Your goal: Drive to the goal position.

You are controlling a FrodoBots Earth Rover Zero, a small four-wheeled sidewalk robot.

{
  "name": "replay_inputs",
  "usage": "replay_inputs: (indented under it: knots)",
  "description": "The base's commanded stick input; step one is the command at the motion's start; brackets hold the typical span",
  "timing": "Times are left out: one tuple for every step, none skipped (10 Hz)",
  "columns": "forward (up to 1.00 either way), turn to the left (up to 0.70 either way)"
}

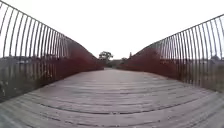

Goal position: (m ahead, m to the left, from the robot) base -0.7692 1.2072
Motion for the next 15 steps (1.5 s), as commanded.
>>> replay_inputs:
  knots:
    - [1.0,0.0]
    - [1.0,0.0]
    - [1.0,0.0]
    - [1.0,0.0]
    - [1.0,0.0]
    - [1.0,0.0]
    - [1.0,0.0]
    - [1.0,0.0]
    - [1.0,0.0]
    - [1.0,0.0]
    - [1.0,0.0]
    - [1.0,0.0]
    - [1.0,0.0]
    - [1.0,0.0]
    - [1.0,0.0]
